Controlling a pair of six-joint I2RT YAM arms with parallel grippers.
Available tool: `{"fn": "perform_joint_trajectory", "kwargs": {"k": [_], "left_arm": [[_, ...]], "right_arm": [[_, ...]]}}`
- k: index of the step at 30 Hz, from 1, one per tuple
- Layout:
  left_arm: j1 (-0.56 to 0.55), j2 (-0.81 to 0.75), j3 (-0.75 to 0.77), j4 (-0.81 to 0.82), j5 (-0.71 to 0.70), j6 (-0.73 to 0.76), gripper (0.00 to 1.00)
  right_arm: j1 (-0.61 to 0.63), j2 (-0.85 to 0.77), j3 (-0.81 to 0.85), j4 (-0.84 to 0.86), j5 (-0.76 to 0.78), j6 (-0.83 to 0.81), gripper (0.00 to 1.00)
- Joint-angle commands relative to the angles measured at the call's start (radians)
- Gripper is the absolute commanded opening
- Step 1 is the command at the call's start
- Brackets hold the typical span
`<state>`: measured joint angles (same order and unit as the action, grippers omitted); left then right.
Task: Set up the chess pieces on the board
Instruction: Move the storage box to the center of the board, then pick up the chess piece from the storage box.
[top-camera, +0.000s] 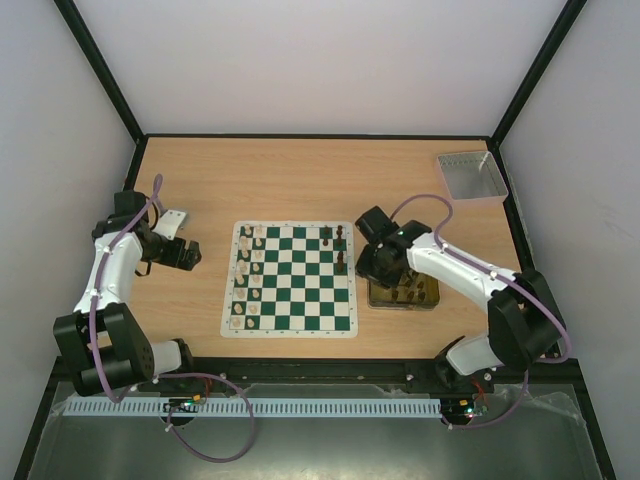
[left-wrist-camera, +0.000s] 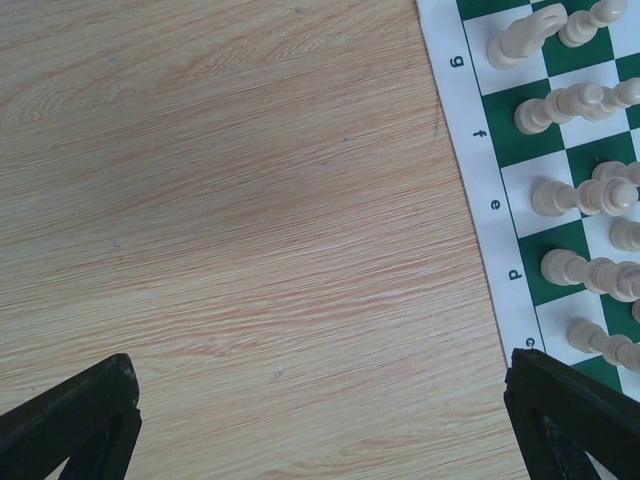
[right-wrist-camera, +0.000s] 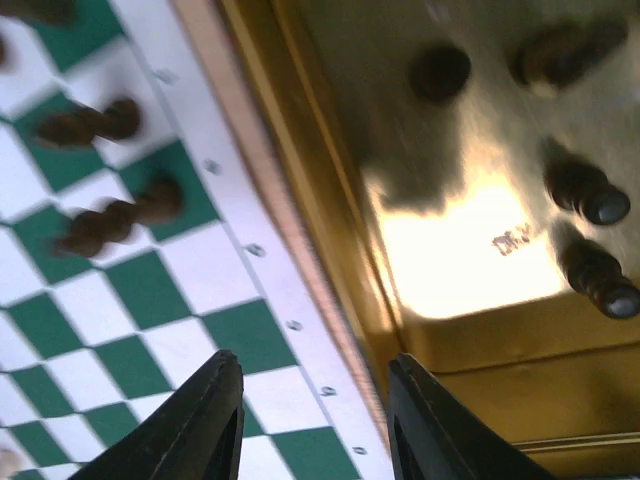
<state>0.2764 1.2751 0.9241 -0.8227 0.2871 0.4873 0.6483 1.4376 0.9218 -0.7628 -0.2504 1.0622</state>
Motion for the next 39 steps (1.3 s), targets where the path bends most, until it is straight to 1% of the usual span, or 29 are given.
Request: {"fn": "perform_joint_trajectory", "kwargs": {"k": [1,6,9,11,14,18,22,26,28,29,30,31,35,39], "left_arm": [[0.006,-0.017,-0.008,-0.027,0.008,0.010,0.99],[0.005,-0.021,-0.003,-0.029,0.007,0.013,0.99],[0.003,-0.026,0.007,-0.024,0.012,0.008,0.99],[-0.003,-0.026,0.016,-0.024,0.011,0.005,0.99],[-0.015,-0.026,0.024,-0.026,0.005,0.004,0.99],[-0.031,-0.026,0.032,-0.039,0.020,0.002,0.99],[-0.054,-0.042,0.029,-0.022,0.010,-0.025,0.99],[-0.089,-0.065,0.006,0.001,-0.015,-0.039,0.99],[-0.105,-0.071,-0.005,0.006,-0.027,-0.043,0.99],[-0.113,-0.073,-0.010,0.009,-0.034,-0.046,0.99],[-0.119,-0.074,-0.014,0.012,-0.040,-0.048,0.99],[-0.123,-0.075,-0.018,0.014,-0.044,-0.050,0.99],[-0.138,-0.075,-0.020,0.016,-0.052,-0.053,0.99],[-0.147,-0.074,-0.016,0.012,-0.055,-0.055,0.99]], "right_arm": [[-0.004,-0.033,0.138,-0.124,0.158,-0.029,0.39],[-0.052,-0.013,0.248,-0.205,0.224,-0.114,0.45],[-0.132,0.000,0.242,-0.212,0.210,-0.181,0.46],[-0.164,0.016,0.245,-0.209,0.222,-0.231,0.47],[-0.190,0.058,0.257,-0.207,0.215,-0.293,0.52],[-0.196,0.106,0.260,-0.197,0.194,-0.341,0.54],[-0.196,0.080,0.239,-0.199,0.245,-0.330,0.49],[-0.196,0.010,0.194,-0.211,0.235,-0.311,0.42],[-0.196,-0.028,0.163,-0.215,0.214,-0.311,0.33],[-0.196,-0.045,0.137,-0.220,0.206,-0.311,0.26],[-0.196,-0.054,0.116,-0.223,0.199,-0.310,0.22],[-0.196,-0.064,0.094,-0.221,0.193,-0.312,0.21],[-0.196,-0.083,0.026,-0.201,0.180,-0.322,0.22],[-0.196,-0.071,0.012,-0.181,0.171,-0.331,0.35]]}}
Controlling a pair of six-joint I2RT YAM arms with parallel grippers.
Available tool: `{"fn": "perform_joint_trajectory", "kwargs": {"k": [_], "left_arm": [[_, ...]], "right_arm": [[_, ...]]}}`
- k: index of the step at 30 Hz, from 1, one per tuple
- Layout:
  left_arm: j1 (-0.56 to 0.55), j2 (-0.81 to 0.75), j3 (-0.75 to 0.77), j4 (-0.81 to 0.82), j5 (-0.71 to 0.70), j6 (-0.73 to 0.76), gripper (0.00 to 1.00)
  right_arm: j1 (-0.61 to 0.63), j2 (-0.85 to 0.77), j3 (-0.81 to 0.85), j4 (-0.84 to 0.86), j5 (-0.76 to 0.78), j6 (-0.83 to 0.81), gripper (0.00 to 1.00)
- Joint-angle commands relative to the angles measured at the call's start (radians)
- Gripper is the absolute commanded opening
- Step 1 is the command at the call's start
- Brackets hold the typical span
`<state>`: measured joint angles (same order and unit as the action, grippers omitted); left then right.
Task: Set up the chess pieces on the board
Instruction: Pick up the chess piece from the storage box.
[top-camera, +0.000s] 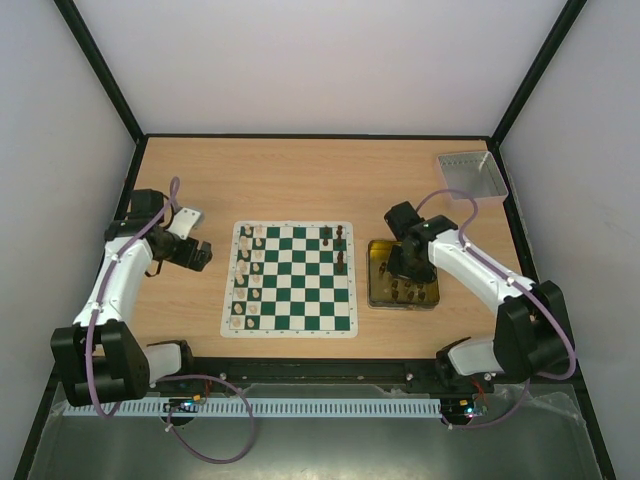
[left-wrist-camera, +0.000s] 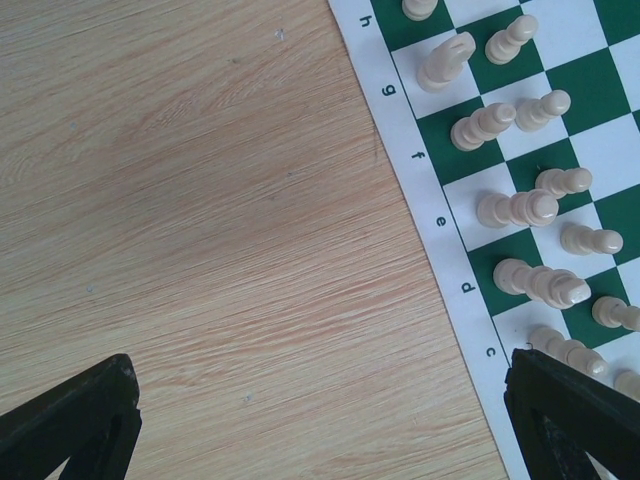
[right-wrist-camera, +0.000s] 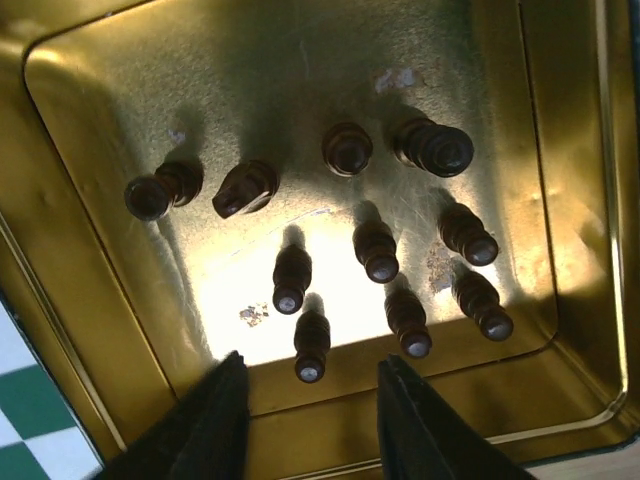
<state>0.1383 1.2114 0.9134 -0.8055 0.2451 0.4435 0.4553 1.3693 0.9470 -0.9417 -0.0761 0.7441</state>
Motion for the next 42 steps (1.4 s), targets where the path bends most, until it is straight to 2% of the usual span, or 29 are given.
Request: {"fn": "perform_joint_trajectory", "kwargs": {"k": [1,7,13,22,38,42], "left_arm": [[-0.011,-0.010,-0.004,-0.006,-0.015,-0.011,0.99],[-0.017,-0.013,-0.002,-0.012,-0.023,-0.017,0.99],[-0.017,-0.021,-0.013,-0.012,-0.026,-0.017,0.99],[-0.020,-0.024,-0.019,-0.011,-0.031,-0.020,0.99],[-0.026,-0.018,-0.014,-0.013,-0.036,-0.025,0.99],[-0.026,-0.018,-0.013,-0.013,-0.039,-0.025,0.99]], "right_arm": [[-0.003,0.004,-0.014,0.001,-0.005,-0.017,0.36],[-0.003,0.032,-0.022,0.038,-0.026,-0.029,0.39],[-0.003,0.055,-0.054,0.077,-0.047,-0.032,0.34],[-0.003,0.091,-0.076,0.119,-0.059,-0.039,0.32],[-0.006,0.151,-0.105,0.183,-0.059,-0.048,0.22],[-0.007,0.156,-0.110,0.187,-0.052,-0.055,0.16]]}}
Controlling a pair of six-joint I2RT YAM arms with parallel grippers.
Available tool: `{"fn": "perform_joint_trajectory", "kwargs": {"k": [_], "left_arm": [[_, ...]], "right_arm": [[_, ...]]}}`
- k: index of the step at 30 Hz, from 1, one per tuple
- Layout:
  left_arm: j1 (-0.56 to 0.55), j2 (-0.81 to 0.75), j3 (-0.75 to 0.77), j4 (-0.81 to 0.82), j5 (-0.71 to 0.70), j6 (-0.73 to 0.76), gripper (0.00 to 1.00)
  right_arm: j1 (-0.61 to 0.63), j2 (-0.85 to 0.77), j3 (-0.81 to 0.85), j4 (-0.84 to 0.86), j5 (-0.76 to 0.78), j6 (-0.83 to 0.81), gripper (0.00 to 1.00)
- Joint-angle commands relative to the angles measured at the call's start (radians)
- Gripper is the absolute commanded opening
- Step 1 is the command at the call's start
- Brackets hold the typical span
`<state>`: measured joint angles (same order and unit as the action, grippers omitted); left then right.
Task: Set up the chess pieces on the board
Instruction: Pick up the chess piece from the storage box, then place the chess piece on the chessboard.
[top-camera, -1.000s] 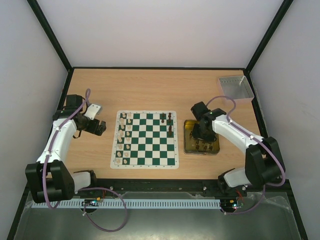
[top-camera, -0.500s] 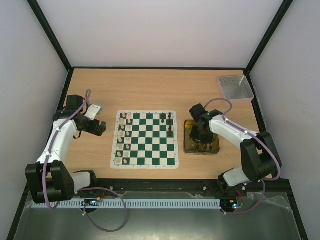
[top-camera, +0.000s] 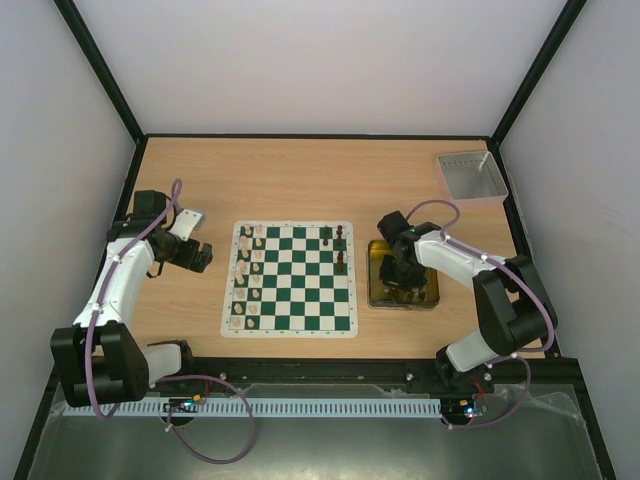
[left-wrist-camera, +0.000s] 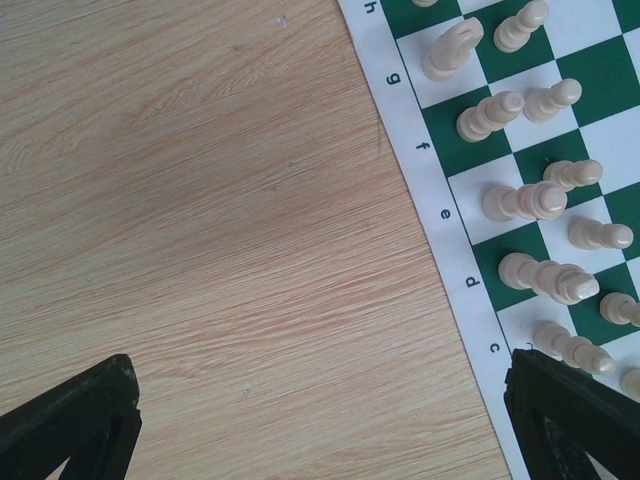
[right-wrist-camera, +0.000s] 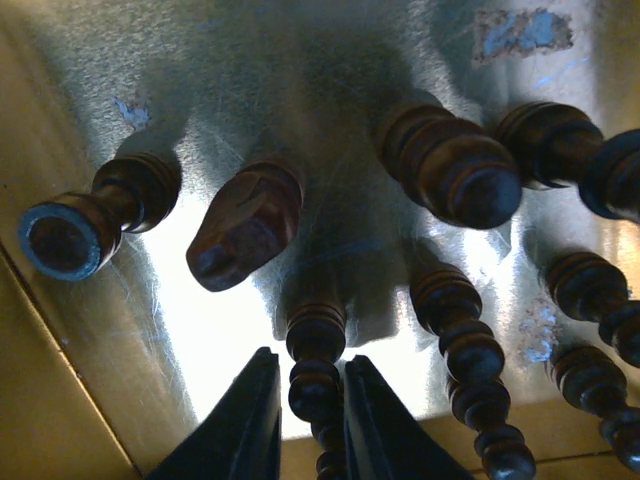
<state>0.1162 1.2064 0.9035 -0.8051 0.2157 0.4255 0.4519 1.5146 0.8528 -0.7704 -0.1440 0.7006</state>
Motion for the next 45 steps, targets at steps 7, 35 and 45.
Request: {"fn": "perform_joint_trajectory", "kwargs": {"k": [7,35,45], "left_arm": [[-0.005,-0.010,-0.005,-0.010,-0.009,-0.010,0.99],[-0.006,-0.008,-0.019,-0.003,-0.006,-0.002,0.99],[-0.004,-0.011,-0.018,-0.004,-0.006,-0.004,0.99]], "right_arm": [[-0.005,0.008,-0.010,0.007,0.028,-0.022,0.05],[0.230,0.273,0.627,-0.241,0.064,-0.047,0.04],[0.269,0.428,0.758,-0.235,0.014,-0.059,0.04]]}}
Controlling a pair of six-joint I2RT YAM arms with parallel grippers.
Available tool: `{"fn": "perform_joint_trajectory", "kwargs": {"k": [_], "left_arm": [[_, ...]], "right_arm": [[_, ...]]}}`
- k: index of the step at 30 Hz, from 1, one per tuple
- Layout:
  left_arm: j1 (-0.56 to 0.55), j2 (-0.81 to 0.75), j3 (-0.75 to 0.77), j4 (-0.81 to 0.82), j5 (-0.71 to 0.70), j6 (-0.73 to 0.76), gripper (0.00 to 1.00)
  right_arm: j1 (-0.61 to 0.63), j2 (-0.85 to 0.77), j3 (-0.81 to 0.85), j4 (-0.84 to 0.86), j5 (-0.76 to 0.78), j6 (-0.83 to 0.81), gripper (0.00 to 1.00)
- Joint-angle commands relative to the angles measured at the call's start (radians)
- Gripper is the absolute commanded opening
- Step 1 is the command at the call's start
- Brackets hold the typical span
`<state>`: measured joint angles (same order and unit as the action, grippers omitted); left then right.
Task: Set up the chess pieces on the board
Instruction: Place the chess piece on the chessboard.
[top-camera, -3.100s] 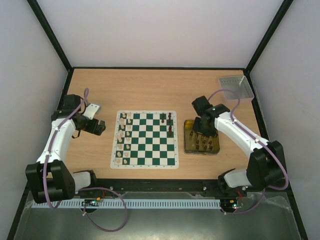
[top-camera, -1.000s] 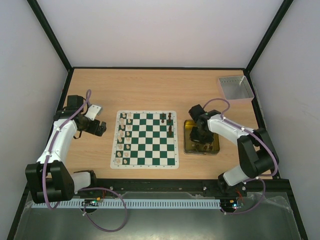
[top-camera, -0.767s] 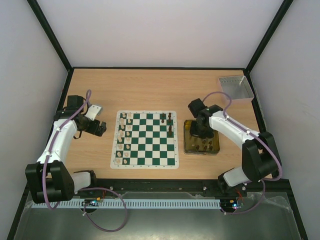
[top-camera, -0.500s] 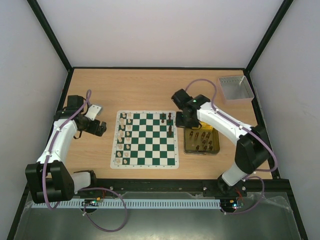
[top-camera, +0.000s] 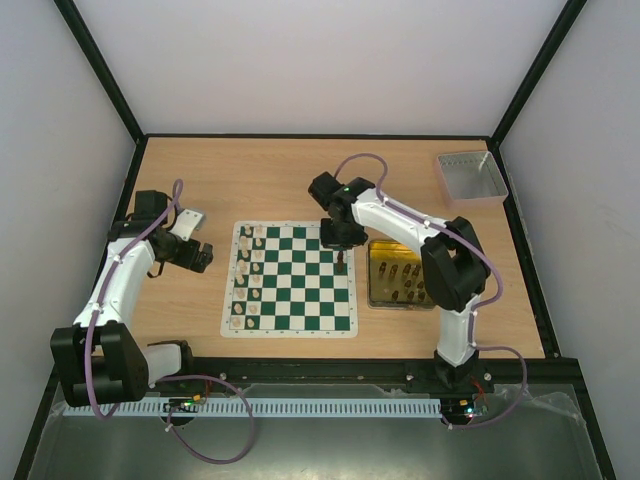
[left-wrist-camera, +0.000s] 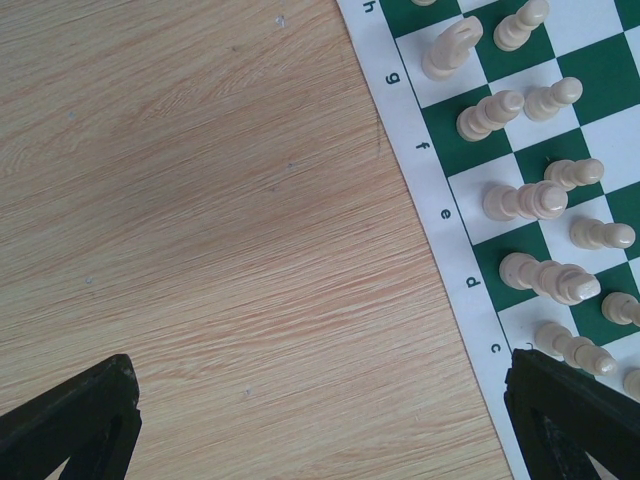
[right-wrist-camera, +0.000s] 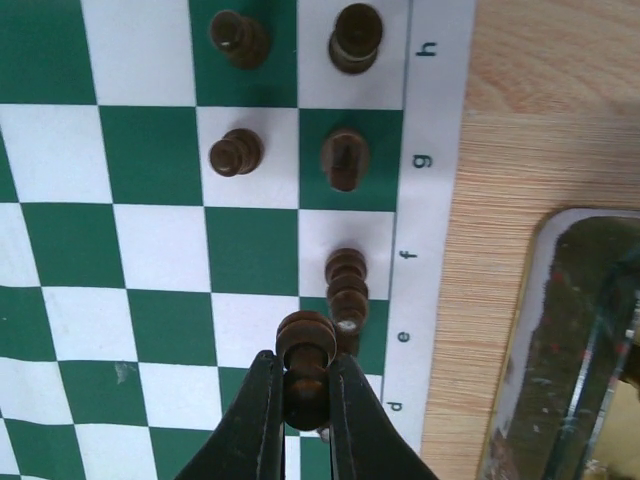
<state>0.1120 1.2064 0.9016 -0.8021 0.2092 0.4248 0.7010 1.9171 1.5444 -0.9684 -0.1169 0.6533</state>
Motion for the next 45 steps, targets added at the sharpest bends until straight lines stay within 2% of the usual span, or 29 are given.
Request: {"fn": "perform_joint_trajectory", "kwargs": {"k": [1,20,45], "left_arm": [[-0.001,-0.011,-0.017,-0.007,-0.001,-0.002,0.99],[-0.001,-0.007,-0.017,-0.008,0.005,0.002,0.99],[-0.001,-0.001,-0.017,-0.009,0.004,0.002,0.99]], "right_arm": [[0.026,0.033,0.076,-0.038,-0.016,-0.013,0.04],[0.052,0.148,0.115,-0.015,-0.047,-0.013,0.04],[0.047,0.203,0.103,0.016,-0.026,-0.013,0.04]]}}
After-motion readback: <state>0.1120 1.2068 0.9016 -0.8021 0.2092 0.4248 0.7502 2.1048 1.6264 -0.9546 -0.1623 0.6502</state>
